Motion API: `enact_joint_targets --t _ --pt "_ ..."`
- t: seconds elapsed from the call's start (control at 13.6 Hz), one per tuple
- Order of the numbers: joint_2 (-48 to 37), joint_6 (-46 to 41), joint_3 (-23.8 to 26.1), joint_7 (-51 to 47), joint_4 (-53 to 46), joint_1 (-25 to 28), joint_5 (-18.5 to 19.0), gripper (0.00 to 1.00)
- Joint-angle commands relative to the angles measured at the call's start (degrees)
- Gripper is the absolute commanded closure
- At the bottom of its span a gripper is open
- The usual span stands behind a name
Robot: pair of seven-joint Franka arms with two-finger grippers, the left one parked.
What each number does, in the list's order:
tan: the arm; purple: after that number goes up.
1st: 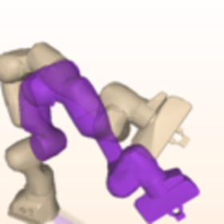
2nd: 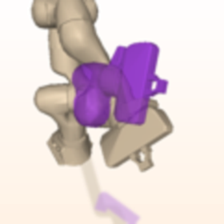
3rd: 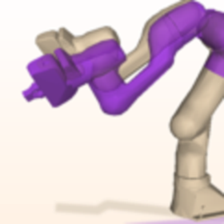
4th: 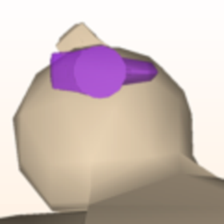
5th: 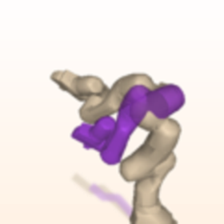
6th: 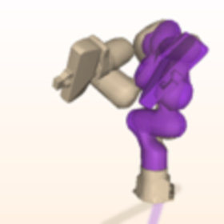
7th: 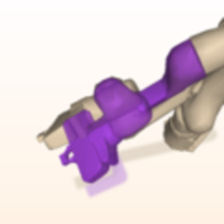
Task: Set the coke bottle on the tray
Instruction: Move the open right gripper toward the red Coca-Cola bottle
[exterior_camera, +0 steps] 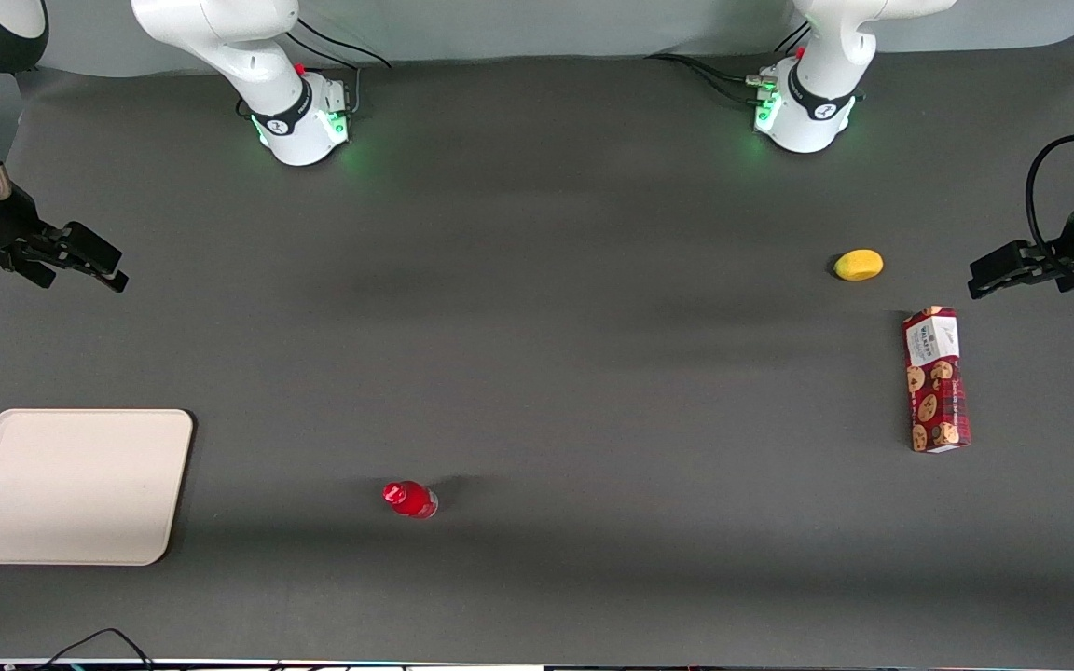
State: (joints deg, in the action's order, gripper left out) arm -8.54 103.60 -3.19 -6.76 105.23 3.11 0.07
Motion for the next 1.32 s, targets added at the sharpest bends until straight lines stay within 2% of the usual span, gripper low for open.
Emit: enact_joint_targets --t 0.0,0.29,0.37,0.51,0.66,0.88,1.03,1.25 --pt "-0.6 -0.1 0.7 1.1 0.5 -1.1 -1.6 0.0" --pt "1.8 1.3 0.7 0.5 -0.1 -0.7 -2.9 0.0" --pt "4.9 2.0 1.6 -1.3 -2.5 -0.6 -2.9 0.0" --pt "11.1 2.6 7.7 -5.4 -8.3 -1.3 -2.6 0.0" --pt "18.8 3.5 9.7 -9.2 -16.6 -1.1 -2.4 0.0" --pt "30.3 3.5 11.2 -9.2 -28.2 1.2 -1.8 0.0" --pt "37.9 4.0 12.5 -9.8 -35.6 3.4 0.9 0.0" --pt "45.9 10.4 13.4 -19.3 -40.7 8.5 10.5 0.0"
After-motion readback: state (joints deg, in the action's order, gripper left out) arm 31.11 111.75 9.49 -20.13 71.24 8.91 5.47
